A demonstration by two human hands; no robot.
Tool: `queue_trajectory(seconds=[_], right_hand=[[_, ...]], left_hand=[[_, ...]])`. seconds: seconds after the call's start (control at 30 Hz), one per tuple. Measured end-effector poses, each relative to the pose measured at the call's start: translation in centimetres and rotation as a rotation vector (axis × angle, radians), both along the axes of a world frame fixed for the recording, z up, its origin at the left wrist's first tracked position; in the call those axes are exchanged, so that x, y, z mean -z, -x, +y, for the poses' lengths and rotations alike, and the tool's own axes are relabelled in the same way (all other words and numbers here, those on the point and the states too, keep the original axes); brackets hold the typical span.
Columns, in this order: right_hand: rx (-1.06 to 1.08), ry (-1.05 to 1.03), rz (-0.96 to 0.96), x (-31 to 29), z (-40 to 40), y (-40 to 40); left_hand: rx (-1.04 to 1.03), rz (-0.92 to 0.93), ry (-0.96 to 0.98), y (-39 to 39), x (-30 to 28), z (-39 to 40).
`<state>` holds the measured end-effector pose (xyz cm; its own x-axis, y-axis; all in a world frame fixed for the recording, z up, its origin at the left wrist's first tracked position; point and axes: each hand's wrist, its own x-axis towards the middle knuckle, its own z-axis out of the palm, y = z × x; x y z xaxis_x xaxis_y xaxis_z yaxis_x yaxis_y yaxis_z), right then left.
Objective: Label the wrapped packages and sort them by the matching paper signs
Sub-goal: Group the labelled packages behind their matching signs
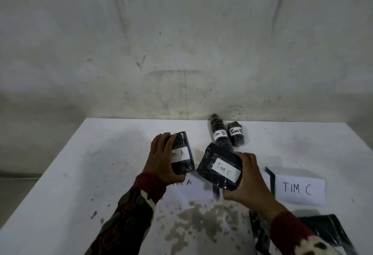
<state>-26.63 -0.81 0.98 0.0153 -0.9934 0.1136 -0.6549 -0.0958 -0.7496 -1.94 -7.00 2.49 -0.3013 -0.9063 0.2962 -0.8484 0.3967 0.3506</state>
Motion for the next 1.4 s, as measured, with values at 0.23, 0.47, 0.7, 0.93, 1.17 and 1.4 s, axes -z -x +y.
queue_trajectory(seconds=[0.23, 0.47, 0.7, 0.93, 1.17, 1.4], right_hand=[[0.113, -0.014, -0.098, 0.3, -4.3, 0.7], [0.178, -0.047, -0.108, 1.4, -7.3, 1.9], [0.222, -0.085, -0.124, 3.0, -8.5, 3.1], [0.251, -0.088, -0.084, 2.8, -8.5, 5.9], [0.250, -0.114, 0.008, 2.1, -9.0, 12.8], [0.245, -0.269, 0.046, 3.5, -10.9, 22.0]], left_hand=[[0.001, -0.058, -0.152, 0.5, 0.9, -6.4], [0.012, -0.214, -0.295, 2.1, 3.1, -12.0], [0.005, -0.210, -0.459, 3.0, 5.9, -15.7], [-0.003, -0.354, -0.327, 4.3, 6.0, -15.2], [0.112, -0.224, -0.175, 12.3, 5.7, -12.7], [0.183, -0.044, -0.103, 20.7, 5.9, -10.1]])
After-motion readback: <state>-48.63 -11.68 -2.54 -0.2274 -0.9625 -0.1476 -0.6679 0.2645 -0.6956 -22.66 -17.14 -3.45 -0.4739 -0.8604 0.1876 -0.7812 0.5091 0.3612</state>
